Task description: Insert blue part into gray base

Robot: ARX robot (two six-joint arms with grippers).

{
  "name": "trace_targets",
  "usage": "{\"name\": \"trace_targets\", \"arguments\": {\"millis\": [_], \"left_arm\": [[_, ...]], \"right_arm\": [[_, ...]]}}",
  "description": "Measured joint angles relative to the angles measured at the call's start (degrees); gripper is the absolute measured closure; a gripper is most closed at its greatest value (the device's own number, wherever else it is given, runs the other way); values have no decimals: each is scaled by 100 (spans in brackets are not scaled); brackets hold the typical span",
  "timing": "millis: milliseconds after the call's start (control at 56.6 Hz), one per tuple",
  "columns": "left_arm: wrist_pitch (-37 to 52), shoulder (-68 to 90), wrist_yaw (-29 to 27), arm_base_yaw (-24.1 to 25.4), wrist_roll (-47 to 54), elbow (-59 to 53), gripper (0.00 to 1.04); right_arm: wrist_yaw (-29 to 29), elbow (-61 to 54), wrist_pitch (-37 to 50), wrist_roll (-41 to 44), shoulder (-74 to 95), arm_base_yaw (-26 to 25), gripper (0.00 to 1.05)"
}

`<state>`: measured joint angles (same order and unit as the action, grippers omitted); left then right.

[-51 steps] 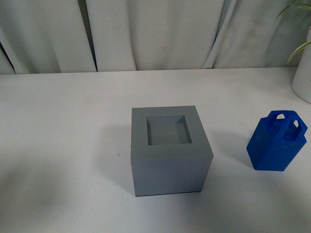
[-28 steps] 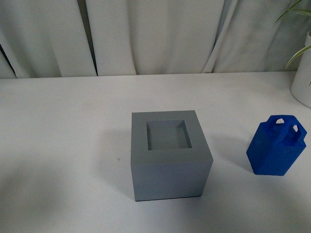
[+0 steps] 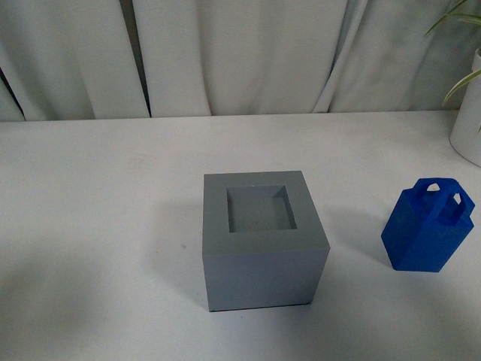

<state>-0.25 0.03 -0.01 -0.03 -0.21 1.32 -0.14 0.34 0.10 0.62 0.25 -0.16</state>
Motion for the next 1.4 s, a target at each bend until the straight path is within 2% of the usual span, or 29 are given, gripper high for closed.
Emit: {"name": "trace_targets", "arguments": {"millis": [194, 318, 477, 601, 671, 795, 954, 1131, 1396], "left_arm": [[0, 0, 0, 0, 0, 0, 6], [-2, -2, 0, 0, 0, 0, 6], [-2, 0, 0, 0, -2, 0, 6], [0, -2, 0, 0, 0, 0, 6], [-2, 0, 0, 0, 0, 0, 6], [0, 0, 0, 0, 0, 0, 6], [0, -2, 0, 0, -2, 0, 6], [0, 0, 0, 0, 0, 0, 6], [0, 0, 0, 0, -2, 0, 6]], "right_arm": [[0, 0, -2, 0, 0, 2, 7], [315, 216, -293, 149, 584, 7, 7], [-647, 1130, 459, 417, 2124, -535, 7], [-1493, 2382, 76, 977, 3768, -920, 7], [-1910, 3082, -452, 1298, 4542, -964, 7], [-2524, 4446, -1978, 2065, 5792, -896, 7], [-2885, 5818, -3880, 3171, 6994, -678, 7], [-2391, 7034, -5687, 4948, 8026, -267, 7], [-1502, 7888, -6645, 6199, 8957, 332, 7]]}}
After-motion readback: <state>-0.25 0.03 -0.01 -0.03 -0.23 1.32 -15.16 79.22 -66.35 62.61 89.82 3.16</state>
